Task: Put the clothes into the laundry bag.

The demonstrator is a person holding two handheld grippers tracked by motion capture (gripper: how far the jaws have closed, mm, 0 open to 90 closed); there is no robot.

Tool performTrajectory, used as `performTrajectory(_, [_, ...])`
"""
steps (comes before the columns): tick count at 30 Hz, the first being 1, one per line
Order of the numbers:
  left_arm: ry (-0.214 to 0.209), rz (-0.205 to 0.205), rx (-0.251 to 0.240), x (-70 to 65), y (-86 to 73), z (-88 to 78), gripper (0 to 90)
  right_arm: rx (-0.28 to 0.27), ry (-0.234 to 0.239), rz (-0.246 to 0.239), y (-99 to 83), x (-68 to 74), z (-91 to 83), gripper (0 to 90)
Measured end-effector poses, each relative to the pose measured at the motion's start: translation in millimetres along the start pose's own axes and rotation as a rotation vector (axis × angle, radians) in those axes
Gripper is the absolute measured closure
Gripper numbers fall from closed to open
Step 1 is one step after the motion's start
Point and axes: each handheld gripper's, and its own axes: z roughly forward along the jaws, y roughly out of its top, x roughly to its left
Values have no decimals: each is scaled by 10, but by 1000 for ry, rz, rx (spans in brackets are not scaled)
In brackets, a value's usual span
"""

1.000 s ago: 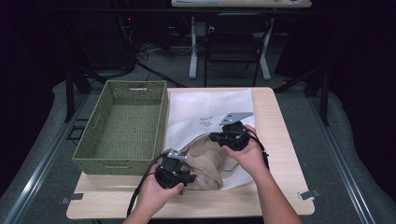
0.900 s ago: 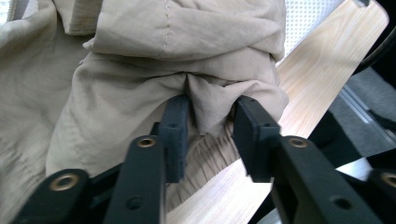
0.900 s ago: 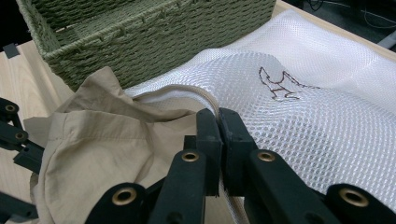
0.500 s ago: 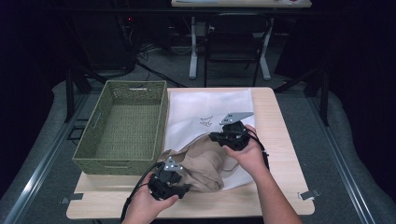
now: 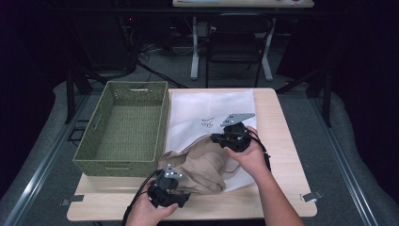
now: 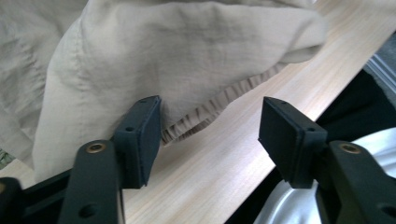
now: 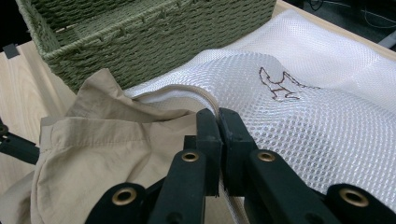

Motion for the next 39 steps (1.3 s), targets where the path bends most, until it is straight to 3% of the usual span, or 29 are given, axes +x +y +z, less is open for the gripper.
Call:
performTrajectory(6, [51,4,5,-5,-19,70,353,1,0,0,1,5,1,877])
performTrajectory(17, [81,1,14,15,-55,194,351,2,2,0,0,10,9,876])
performTrajectory(20, [69,12,9,22,-52,199,404,1,3,1,0,8,8,876])
performTrajectory(27, [15,14,-8,40,-25,186,627,1,10,1,3,21,14,877])
performTrajectory(31, [4,16,-7,51,10,183,694,2,11,2,3,23,13,877])
performTrajectory(39, [-14,-20,-37,54,96,189,754,0,14,1,9,32,10,877])
